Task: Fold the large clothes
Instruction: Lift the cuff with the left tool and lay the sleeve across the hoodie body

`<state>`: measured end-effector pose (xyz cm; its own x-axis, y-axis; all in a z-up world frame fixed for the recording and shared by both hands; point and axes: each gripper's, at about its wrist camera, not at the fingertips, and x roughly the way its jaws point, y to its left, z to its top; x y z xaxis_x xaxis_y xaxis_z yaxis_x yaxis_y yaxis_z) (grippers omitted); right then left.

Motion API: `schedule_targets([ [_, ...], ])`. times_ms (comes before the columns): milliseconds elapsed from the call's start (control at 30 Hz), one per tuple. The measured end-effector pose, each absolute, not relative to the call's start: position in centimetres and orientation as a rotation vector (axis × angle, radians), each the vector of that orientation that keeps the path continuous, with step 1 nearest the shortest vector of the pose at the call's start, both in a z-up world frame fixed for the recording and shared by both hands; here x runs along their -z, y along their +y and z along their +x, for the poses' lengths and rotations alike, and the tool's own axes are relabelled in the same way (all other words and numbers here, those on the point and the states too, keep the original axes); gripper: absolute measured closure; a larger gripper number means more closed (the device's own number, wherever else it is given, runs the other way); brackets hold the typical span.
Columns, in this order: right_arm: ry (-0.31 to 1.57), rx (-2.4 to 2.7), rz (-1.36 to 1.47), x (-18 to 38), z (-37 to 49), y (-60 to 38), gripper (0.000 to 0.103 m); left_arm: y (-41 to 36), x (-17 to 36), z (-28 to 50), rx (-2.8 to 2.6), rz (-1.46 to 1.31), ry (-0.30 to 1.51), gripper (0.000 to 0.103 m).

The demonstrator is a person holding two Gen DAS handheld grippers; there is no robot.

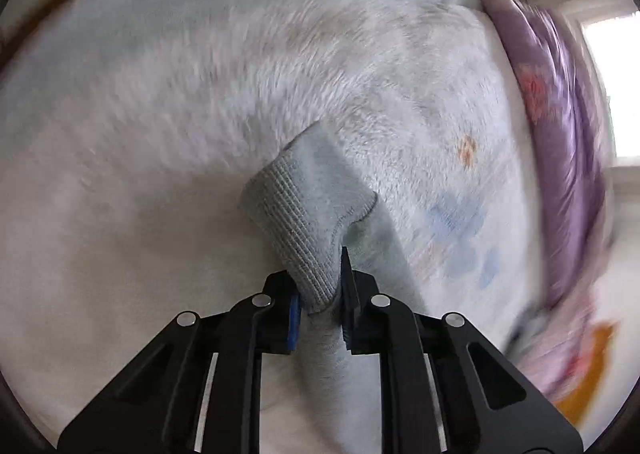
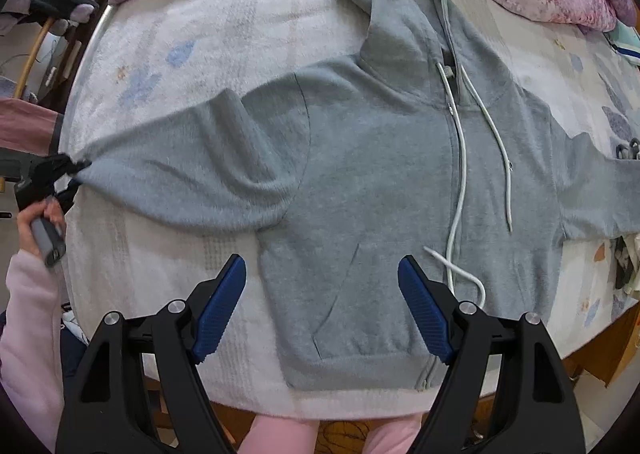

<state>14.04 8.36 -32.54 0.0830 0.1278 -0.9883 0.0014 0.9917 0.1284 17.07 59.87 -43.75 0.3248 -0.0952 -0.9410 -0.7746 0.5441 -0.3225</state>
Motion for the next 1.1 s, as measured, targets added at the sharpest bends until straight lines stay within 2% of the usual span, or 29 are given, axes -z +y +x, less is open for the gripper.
schedule_targets([
  [33,1.474,-0.099,0.108,32.6,14.3,8.4,0.028,60.0,42.9,17.0,-0.553,-0.851,1.182,0.087],
  [100,1.459,-0.109,0.119,33.2,15.2,8.3,0.040,59.1,39.9,16.6,-0.565,-0.704,1.167,0.087],
  [167,1.458,-0.153,0.178,34.4,16.4,8.2,0.064,58.3,37.1,16.3,-0.526,-0.602,1.113,0.087],
  [267,1.486,-0.197,0.255,36.8,18.5,8.4,0.090,56.5,32.8,15.9,-0.511,-0.469,1.060,0.087],
  [333,1.467,-0.255,0.321,38.0,19.6,8.6,0.098,55.2,30.6,15.6,-0.520,-0.427,1.047,0.087],
  [467,1.510,-0.300,0.478,43.8,22.1,8.7,0.102,52.6,26.9,15.0,-0.551,-0.389,1.010,0.087],
  [600,1.656,-0.275,0.736,52.0,22.3,8.0,0.102,47.6,23.7,15.7,-0.583,-0.276,0.999,0.087],
  [700,1.603,-0.293,1.005,55.2,21.3,6.3,0.103,42.6,21.5,16.9,-0.551,-0.244,1.013,0.087],
  [767,1.577,-0.301,1.204,56.6,20.4,4.9,0.103,38.3,19.6,17.5,-0.514,-0.197,0.979,0.087],
  [933,1.535,-0.288,1.205,56.4,20.3,5.2,0.103,26.6,16.5,20.0,-0.300,-0.140,0.926,0.087],
  [1100,1.524,-0.259,1.312,57.3,19.8,5.2,0.103,14.8,16.9,22.1,-0.109,-0.078,0.932,0.087],
])
